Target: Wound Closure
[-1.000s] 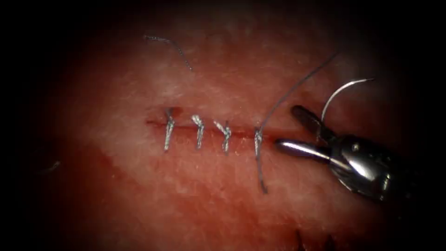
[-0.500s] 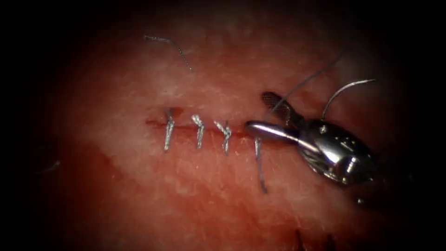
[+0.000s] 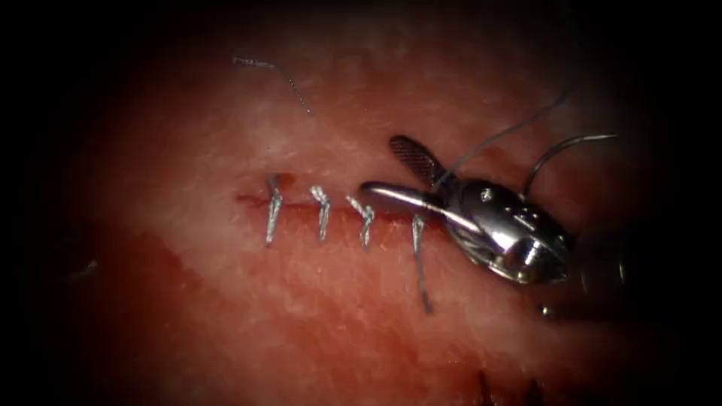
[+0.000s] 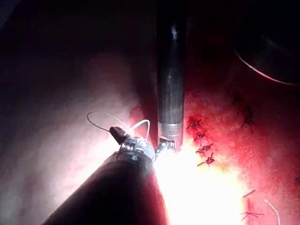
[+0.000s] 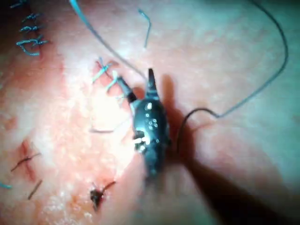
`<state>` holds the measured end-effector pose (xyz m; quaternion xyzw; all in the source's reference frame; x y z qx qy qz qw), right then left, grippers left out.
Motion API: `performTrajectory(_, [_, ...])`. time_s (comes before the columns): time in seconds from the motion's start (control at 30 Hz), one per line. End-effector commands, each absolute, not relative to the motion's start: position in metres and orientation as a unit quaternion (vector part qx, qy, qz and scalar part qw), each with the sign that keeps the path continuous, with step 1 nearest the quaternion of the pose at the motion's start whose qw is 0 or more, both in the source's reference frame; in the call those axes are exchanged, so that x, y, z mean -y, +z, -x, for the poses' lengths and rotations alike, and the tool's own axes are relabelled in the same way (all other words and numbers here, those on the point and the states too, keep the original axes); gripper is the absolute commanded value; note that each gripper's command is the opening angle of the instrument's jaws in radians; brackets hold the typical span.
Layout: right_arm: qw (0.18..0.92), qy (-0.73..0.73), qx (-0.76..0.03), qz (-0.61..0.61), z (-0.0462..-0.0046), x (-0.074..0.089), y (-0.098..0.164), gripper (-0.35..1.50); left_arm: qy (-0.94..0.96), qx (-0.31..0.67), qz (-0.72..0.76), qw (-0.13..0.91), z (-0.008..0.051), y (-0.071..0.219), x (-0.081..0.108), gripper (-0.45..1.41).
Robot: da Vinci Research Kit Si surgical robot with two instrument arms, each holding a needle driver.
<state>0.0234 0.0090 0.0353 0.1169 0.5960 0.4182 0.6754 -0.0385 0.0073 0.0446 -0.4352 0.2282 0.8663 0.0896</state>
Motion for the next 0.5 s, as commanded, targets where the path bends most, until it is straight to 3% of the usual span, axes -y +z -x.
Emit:
performTrajectory(0.03, [0.675, 0.419, -0.596, -0.119, -0.0242, -0.008, 0.0357, 1.01, 0.867, -0.227, 0.435, 0.089, 0.0389, 0.0451, -0.0067, -0.45])
performTrajectory(0.1, [0.675, 0.419, -0.596, -0.118, -0.0243, -0.0082, 0.0359, 0.89, 0.866, -0.228, 0.436, 0.089, 0.039, 0.045, -0.0066, -0.45])
performTrajectory(0.33, [0.675, 0.42, -0.595, -0.115, -0.0251, -0.008, 0.0361, 0.84, 0.866, -0.228, 0.436, 0.089, 0.039, 0.0447, -0.0062, -0.45])
performTrajectory(0.37, [0.675, 0.418, -0.597, -0.117, -0.0252, -0.0079, 0.0361, 0.36, 0.866, -0.228, 0.436, 0.089, 0.0391, 0.0446, -0.0061, -0.45])
performTrajectory(0.4, [0.674, 0.413, -0.6, -0.123, -0.0252, -0.0079, 0.0361, 0.02, 0.866, -0.228, 0.436, 0.089, 0.0391, 0.0446, -0.006, -0.45])
performTrajectory(0.43, [0.674, 0.413, -0.6, -0.123, -0.0252, -0.0079, 0.0361, 0.02, 0.866, -0.228, 0.436, 0.089, 0.0391, 0.0446, -0.006, -0.45])
performTrajectory(0.47, [0.673, 0.403, -0.605, -0.135, -0.0252, -0.0079, 0.0361, -0.35, 0.866, -0.229, 0.435, 0.089, 0.0392, 0.0445, -0.0058, -0.45])
performTrajectory(0.5, [0.673, 0.406, -0.603, -0.135, -0.0252, -0.0079, 0.0361, -0.35, 0.866, -0.23, 0.435, 0.089, 0.0393, 0.0444, -0.0056, -0.45])
